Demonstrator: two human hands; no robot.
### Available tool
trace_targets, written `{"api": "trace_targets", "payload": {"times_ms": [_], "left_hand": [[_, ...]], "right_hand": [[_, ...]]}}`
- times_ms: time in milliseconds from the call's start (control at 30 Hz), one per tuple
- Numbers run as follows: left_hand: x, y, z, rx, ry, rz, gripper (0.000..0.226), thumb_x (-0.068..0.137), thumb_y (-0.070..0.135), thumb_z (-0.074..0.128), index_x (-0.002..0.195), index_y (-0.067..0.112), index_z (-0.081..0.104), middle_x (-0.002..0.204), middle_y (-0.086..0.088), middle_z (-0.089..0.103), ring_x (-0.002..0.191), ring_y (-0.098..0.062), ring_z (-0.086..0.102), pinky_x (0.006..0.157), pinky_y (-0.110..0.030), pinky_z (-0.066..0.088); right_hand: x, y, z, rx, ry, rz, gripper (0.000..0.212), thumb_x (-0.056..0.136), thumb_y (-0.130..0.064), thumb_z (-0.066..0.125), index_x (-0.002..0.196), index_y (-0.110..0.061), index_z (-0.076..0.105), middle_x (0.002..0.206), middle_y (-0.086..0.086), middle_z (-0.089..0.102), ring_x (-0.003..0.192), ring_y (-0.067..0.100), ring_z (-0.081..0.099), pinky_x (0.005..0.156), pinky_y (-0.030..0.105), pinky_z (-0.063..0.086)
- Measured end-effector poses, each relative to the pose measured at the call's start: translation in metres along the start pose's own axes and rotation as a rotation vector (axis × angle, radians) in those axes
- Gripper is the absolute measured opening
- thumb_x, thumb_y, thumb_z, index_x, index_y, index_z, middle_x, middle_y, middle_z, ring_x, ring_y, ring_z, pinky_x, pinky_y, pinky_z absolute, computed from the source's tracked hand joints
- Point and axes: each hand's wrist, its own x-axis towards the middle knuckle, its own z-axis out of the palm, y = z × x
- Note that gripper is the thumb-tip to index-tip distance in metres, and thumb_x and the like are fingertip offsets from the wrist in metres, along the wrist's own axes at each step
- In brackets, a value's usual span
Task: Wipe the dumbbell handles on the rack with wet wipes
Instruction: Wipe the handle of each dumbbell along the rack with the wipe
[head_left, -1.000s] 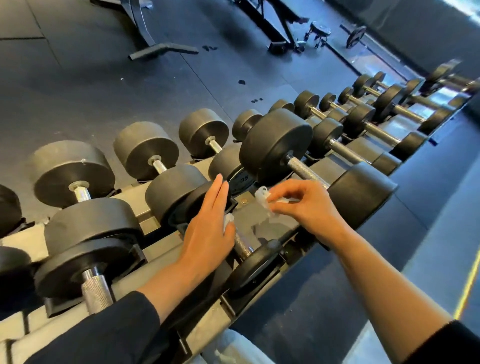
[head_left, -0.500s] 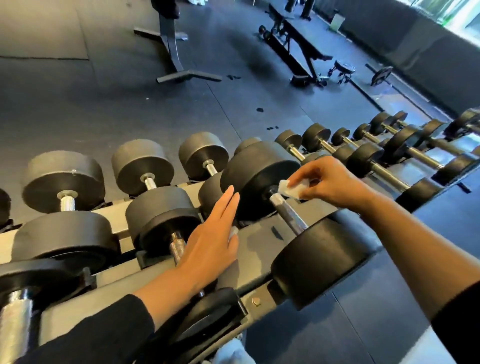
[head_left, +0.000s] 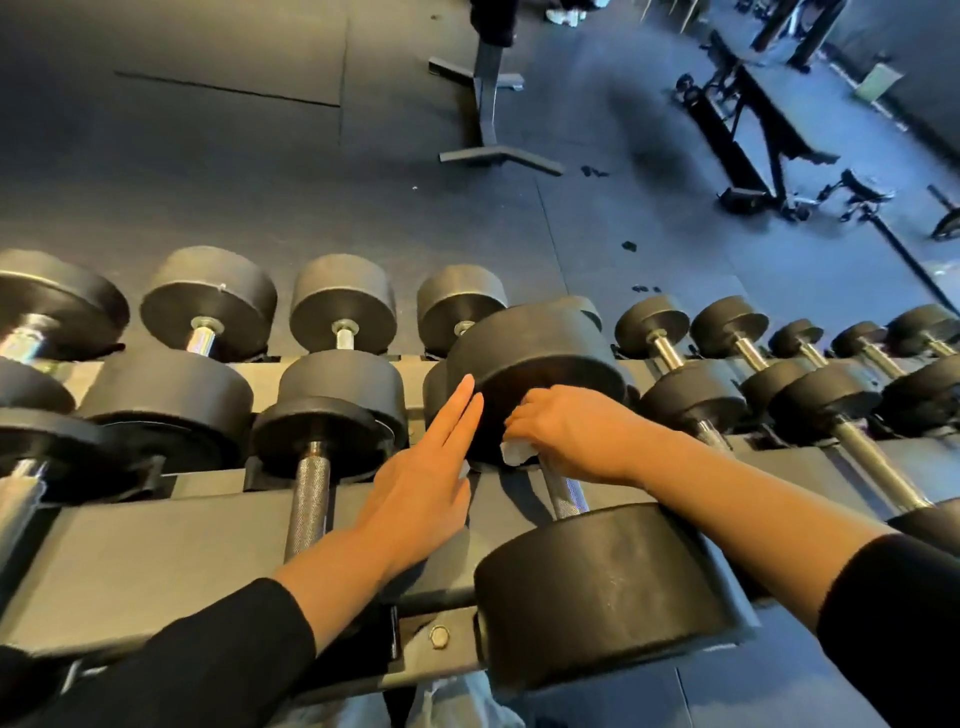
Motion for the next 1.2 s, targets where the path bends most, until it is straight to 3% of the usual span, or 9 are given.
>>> {"api": "trace_targets", "payload": {"times_ms": [233,400,533,633,800,900,1033,1100,1200], "left_hand": [[0.003,-0.005,0.001,-0.074,-0.071,0.003,0.089,0.089,0.016,0.058,0.151,0.028,-0.004,0.149,0.023,-0.032,0.058,-0.012,0.051,0.057,-0.029,0.052],[0.005,-0.007,-0.004,-0.164,-0.129,0.005,0.085,0.09,0.015,0.057,0.151,0.03,-0.001,0.148,0.024,-0.034,0.059,-0.01,0.049,0.057,-0.023,0.049],[0.004,-0.008,-0.003,-0.305,-0.153,0.019,0.083,0.089,0.013,0.059,0.152,0.03,0.007,0.146,0.029,-0.034,0.083,-0.015,0.059,0.066,-0.03,0.052],[0.002,-0.008,-0.003,-0.352,-0.142,0.034,0.082,0.088,0.012,0.06,0.151,0.03,0.01,0.147,0.029,-0.033,0.092,-0.019,0.059,0.069,-0.035,0.053],[0.002,-0.007,-0.002,-0.387,-0.13,0.038,0.08,0.088,0.011,0.06,0.151,0.028,0.013,0.148,0.029,-0.03,0.092,-0.018,0.058,0.068,-0.035,0.053],[0.001,-0.006,-0.002,-0.373,-0.137,0.034,0.078,0.09,0.012,0.058,0.151,0.029,0.012,0.147,0.03,-0.031,0.083,-0.014,0.059,0.066,-0.033,0.053],[0.002,-0.006,-0.002,-0.335,-0.119,0.028,0.076,0.091,0.013,0.057,0.151,0.029,0.013,0.148,0.03,-0.03,0.076,-0.01,0.057,0.066,-0.031,0.053],[0.003,-0.005,-0.002,-0.308,-0.095,0.024,0.078,0.09,0.012,0.057,0.151,0.029,0.012,0.149,0.029,-0.028,0.078,-0.012,0.057,0.067,-0.029,0.052],[0.003,0.001,-0.002,-0.298,-0.044,0.0,0.081,0.091,0.014,0.056,0.151,0.033,0.005,0.151,0.028,-0.025,0.103,-0.019,0.055,0.081,-0.021,0.049]], "right_hand": [[-0.012,-0.003,-0.003,0.35,-0.141,0.18,0.034,0.085,-0.012,0.062,0.116,-0.026,0.065,0.119,-0.004,0.062,0.113,0.011,0.054,0.1,0.03,0.042],[-0.025,-0.013,-0.021,0.721,-0.321,0.262,0.031,0.082,-0.006,0.067,0.107,-0.023,0.071,0.115,-0.007,0.067,0.108,0.001,0.057,0.091,0.006,0.039],[-0.035,-0.018,-0.027,0.987,-0.468,0.294,0.035,0.081,0.006,0.063,0.105,-0.018,0.07,0.114,-0.001,0.068,0.109,0.006,0.059,0.097,0.019,0.045],[-0.037,-0.017,-0.023,1.082,-0.35,0.371,0.032,0.081,0.008,0.062,0.104,-0.012,0.07,0.112,0.002,0.069,0.107,0.011,0.062,0.098,0.031,0.048],[-0.033,-0.005,-0.015,0.885,0.255,0.603,0.03,0.084,-0.002,0.064,0.108,-0.02,0.068,0.114,-0.005,0.065,0.105,0.006,0.061,0.094,0.028,0.051],[-0.021,-0.003,-0.014,0.675,0.233,0.562,0.032,0.087,-0.003,0.062,0.112,-0.021,0.066,0.118,-0.005,0.063,0.106,0.001,0.055,0.089,0.014,0.048],[-0.016,0.001,-0.006,0.599,0.079,0.449,0.028,0.085,-0.009,0.066,0.109,-0.022,0.069,0.118,-0.004,0.062,0.106,0.001,0.05,0.087,0.012,0.045],[-0.025,0.005,-0.003,0.704,0.022,0.425,0.026,0.082,-0.012,0.07,0.105,-0.026,0.071,0.114,-0.006,0.063,0.106,0.004,0.053,0.092,0.021,0.047],[-0.045,0.007,-0.002,0.994,-0.091,0.33,0.027,0.079,-0.004,0.071,0.1,-0.019,0.073,0.109,-0.006,0.067,0.104,0.006,0.06,0.097,0.029,0.048]]}}
